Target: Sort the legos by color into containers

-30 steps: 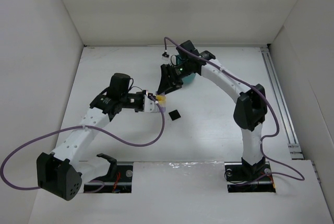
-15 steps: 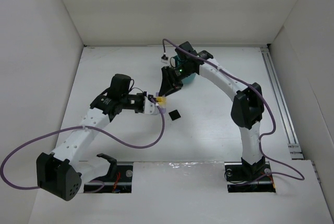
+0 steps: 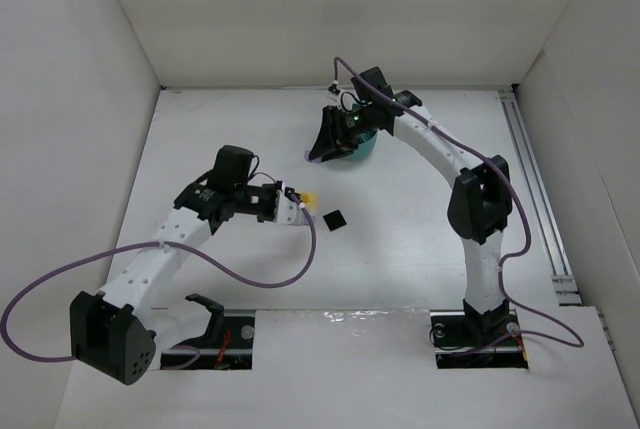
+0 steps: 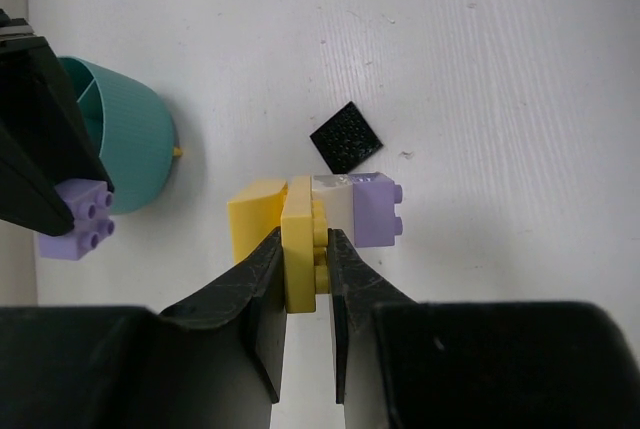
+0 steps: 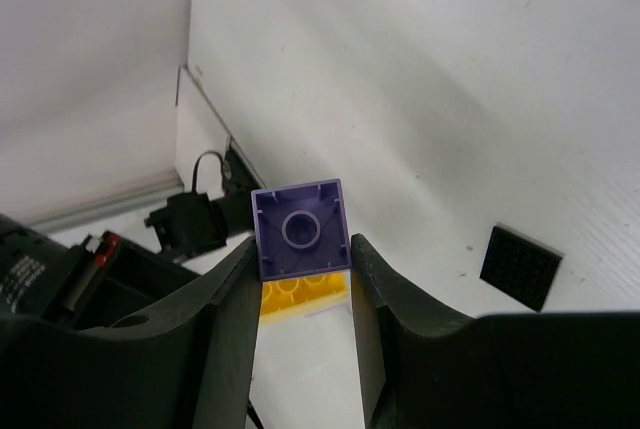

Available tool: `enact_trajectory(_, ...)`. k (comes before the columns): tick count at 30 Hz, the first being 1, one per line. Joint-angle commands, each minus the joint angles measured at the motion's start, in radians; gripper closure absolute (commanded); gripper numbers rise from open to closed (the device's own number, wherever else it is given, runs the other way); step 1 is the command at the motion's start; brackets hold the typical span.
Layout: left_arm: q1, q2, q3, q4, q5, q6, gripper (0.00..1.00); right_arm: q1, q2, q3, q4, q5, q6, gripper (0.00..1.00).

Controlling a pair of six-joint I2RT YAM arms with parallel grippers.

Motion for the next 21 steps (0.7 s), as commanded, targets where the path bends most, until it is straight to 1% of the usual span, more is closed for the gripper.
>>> enact_trajectory(1,-0.005,0.007,-0.012,-0.014,0.038,-0.037,1.0,-0.002,-0.049,0.006,0.092,0.092,0.058,1.0)
enact_trajectory(2,-0.005,0.021,-0.012,-0.014,0.038,-0.037,1.0,-0.013,-0.072,-0.022,0.103,0.117,0.073,1.0)
enact_trajectory(3,-0.005,0.021,-0.012,0.002,0.038,-0.078,1.0,-0.013,-0.083,-0.039,0.14,0.144,0.085,1.0)
enact_trajectory(4,-0.005,0.021,-0.012,0.002,0.038,-0.093,1.0,-0.037,-0.094,-0.056,0.157,0.204,0.086,1.0)
enact_trajectory(6,-0.005,0.021,-0.012,0.054,0.038,-0.122,1.0,-0.06,-0.115,-0.068,0.178,0.265,0.099,1.0)
enact_trajectory(7,-0.005,0.021,-0.021,0.074,0.038,-0.166,1.0,-0.072,-0.115,-0.068,0.178,0.299,0.099,1.0)
enact_trajectory(8,-0.005,0.011,-0.032,0.094,0.038,-0.185,1.0,-0.097,-0.126,-0.068,0.178,0.353,0.083,1.0)
enact_trajectory(10,-0.005,0.011,-0.032,0.115,0.027,-0.194,1.0,-0.122,-0.141,-0.068,0.178,0.393,0.034,1.0)
enact_trajectory(15,0.006,0.011,-0.032,0.126,0.018,-0.234,1.0,-0.224,-0.201,-0.108,0.114,0.411,-0.13,1.0)
enact_trajectory(16,0.006,0.011,-0.032,0.135,0.018,-0.247,1.0,-0.235,-0.215,-0.108,0.102,0.411,-0.202,1.0)
enact_trajectory(18,0.006,0.011,-0.032,0.158,0.007,-0.269,1.0,-0.235,-0.215,-0.108,0.054,0.463,-0.285,1.0)
enact_trajectory(19,0.015,0.011,-0.032,0.167,0.007,-0.269,1.0,-0.235,-0.215,-0.108,0.037,0.482,-0.374,1.0)
enact_trajectory(21,0.015,0.02,-0.032,0.201,-0.002,-0.312,1.0,-0.208,-0.206,-0.108,0.016,0.523,-0.451,1.0)
